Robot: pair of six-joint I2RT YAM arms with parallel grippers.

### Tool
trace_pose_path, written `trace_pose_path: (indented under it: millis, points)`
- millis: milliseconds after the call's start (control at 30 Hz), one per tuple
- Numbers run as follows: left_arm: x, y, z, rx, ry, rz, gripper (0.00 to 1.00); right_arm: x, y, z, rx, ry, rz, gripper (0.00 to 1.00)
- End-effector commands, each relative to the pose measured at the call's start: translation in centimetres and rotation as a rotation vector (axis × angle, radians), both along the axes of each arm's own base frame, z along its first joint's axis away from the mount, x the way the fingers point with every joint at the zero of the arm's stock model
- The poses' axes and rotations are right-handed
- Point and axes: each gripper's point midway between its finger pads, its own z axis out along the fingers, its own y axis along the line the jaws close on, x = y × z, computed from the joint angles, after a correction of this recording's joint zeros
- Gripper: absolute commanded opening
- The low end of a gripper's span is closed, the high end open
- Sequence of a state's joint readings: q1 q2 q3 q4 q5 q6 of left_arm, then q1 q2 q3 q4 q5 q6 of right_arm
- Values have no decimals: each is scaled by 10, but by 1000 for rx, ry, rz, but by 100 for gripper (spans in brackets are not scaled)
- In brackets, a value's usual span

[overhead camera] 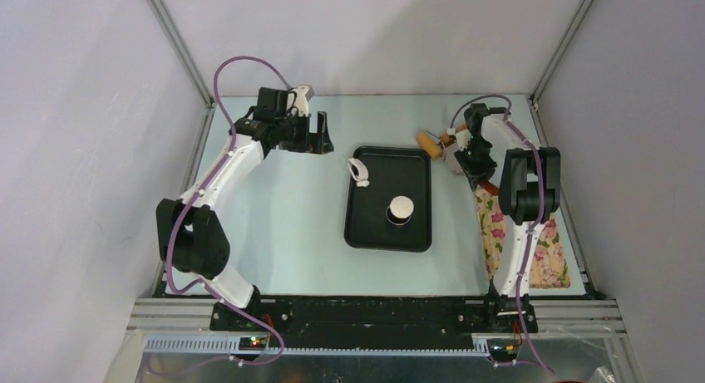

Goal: Roll out the dumpling wrappers from the dough

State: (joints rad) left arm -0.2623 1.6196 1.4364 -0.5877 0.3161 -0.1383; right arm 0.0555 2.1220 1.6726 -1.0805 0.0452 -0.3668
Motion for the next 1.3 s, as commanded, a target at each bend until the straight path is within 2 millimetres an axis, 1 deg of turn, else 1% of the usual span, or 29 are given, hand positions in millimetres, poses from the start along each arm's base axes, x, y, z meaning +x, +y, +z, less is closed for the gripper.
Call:
trace_pose_path:
  millis: [0, 33, 67, 100, 133, 167, 200, 267, 300, 333, 367, 400, 433, 467, 500, 533, 567, 600, 633, 667, 800, 900, 1000, 1067, 1233, 1267]
  points:
    - [1, 4, 25, -3, -88, -9, 100, -13, -33, 84, -132, -65, 81, 0]
    - [0, 3, 25, -8, -88, -17, 100, -16, -44, 97, -175, -84, 84, 0]
    - [-1, 2, 26, -8, -91, -21, 100, -15, -50, 103, -206, -104, 116, 0]
    - [-1, 2, 26, -9, -93, -26, 100, -22, -58, 114, -259, -121, 129, 0]
    - [-1, 2, 26, -4, -98, -31, 100, -24, -63, 119, -287, -124, 159, 0]
    - [-1, 1, 26, -4, -105, -35, 100, -30, -65, 128, -301, -134, 188, 0]
    - [-1, 1, 25, 1, -109, -41, 100, -34, -64, 133, -295, -136, 198, 0]
    - [0, 1, 24, 5, -118, -51, 100, -39, -58, 152, -266, -198, 220, 0]
    - [0, 0, 23, 5, -118, -57, 100, -42, -51, 154, -244, -206, 252, 0]
    - [-1, 0, 24, 9, -125, -68, 100, -46, -48, 159, -243, -232, 266, 0]
    - [-2, -2, 25, 5, -129, -83, 100, -48, -40, 161, -246, -241, 315, 0]
    - [-4, -3, 26, 14, -142, -103, 100, -48, -38, 169, -262, -286, 334, 0]
    - [-6, -5, 27, 12, -146, -121, 100, -50, -30, 161, -269, -284, 384, 0]
    - [-11, -8, 27, 20, -156, -152, 100, -59, -28, 157, -287, -274, 408, 0]
    - [-15, -10, 26, 28, -157, -170, 100, -61, -18, 154, -288, -273, 462, 0]
    - [-20, -16, 25, 50, -169, -198, 100, -71, -8, 148, -281, -255, 509, 0]
    - [-24, -18, 23, 64, -167, -209, 100, -77, -3, 144, -273, -238, 547, 0]
    - [-31, -26, 18, 97, -172, -233, 100, -85, 7, 137, -257, -224, 593, 0]
    - [-35, -30, 15, 114, -172, -247, 100, -89, 10, 134, -254, -215, 619, 0]
    - [-41, -38, 7, 146, -167, -269, 100, -96, 16, 130, -252, -203, 649, 0]
    - [-52, -64, -15, 177, -122, -322, 100, -109, 21, 122, -255, -153, 691, 0]
    - [-53, -74, -27, 205, -97, -312, 100, -114, 19, 121, -272, -145, 699, 0]
    - [-55, -88, -30, 225, -99, -318, 100, -115, 20, 119, -276, -145, 688, 0]
    - [-59, -98, -35, 223, -82, -332, 100, -116, 20, 115, -279, -142, 686, 0]
    - [-73, -121, -58, 202, -4, -364, 100, -124, 16, 93, -317, -88, 694, 0]
    - [-75, -124, -60, 198, 4, -371, 100, -123, 15, 92, -321, -91, 690, 0]
